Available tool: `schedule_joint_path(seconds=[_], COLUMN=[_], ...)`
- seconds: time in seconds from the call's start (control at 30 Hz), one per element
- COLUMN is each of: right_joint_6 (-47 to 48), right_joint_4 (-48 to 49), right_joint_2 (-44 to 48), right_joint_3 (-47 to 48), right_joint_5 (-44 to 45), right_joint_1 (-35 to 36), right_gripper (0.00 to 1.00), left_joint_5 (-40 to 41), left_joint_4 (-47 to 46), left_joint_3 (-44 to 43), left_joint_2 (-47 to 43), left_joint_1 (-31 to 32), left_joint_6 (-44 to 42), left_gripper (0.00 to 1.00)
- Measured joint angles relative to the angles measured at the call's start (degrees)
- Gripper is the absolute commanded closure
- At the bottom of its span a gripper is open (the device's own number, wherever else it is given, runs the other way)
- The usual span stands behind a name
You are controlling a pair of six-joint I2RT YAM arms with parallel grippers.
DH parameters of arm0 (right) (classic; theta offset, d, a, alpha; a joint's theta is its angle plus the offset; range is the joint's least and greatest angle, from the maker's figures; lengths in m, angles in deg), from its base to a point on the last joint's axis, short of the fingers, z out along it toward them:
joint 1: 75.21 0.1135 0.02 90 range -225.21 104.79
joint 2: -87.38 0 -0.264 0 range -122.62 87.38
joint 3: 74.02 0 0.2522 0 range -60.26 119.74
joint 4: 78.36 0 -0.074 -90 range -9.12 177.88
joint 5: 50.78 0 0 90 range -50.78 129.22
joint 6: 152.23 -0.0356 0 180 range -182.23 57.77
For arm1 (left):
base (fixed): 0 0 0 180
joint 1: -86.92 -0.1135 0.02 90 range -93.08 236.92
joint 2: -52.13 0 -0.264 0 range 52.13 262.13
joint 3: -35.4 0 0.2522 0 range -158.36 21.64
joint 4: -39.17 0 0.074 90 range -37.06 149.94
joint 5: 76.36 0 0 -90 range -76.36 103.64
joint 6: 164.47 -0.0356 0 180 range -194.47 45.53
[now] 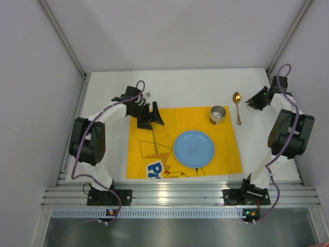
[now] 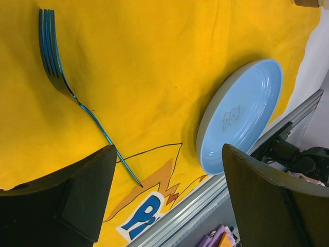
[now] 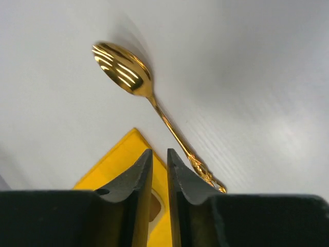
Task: Set the dinner table for one person
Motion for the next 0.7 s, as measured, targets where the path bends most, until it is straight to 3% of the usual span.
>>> schedule_joint_path(seconds=[0.03,0.07,0.13,0.23,0.4,0.7], right_joint_6=[0.9,1.95,3.98,6.14,10.69,20.81], right_joint_4=[-1.27,-2.23,-4.46,-5.92,-10.29,-21.79], right_joint_2=[2.16,4.11,6.01,6.19,5.99,-5.4], right_joint_3=[0.0,0.7,4.35,10.45,12.39,14.36], right_joint_5=[0.59,1.05,1.6,1.2,1.9,11.04], right_joint_1=[-1.73,-3.1,-4.07,-3.19,-2.19,2.34], right_gripper=[0.66,0.45,0.28,0.17,0.14,0.28], left_joint_5=[-0.37,-0.74,-1.51,-2.47,-2.75,-1.88], left_joint_4=[-0.09,-0.13,-0.46,-0.81,-1.07,-3.02], left_joint_3=[-0.02,-0.17,-0.63,-1.38,-2.08,1.81], left_joint_2=[0.11,0.48,1.6,3.56,4.55,1.16], left_joint_1=[0.0,0.0,0.0,0.2,1.07,2.01], left_joint_6=[0.11,0.26,0.66,1.33,2.32,4.61], left_gripper=[0.12,0.12,0.13,0.13,0.13,0.13])
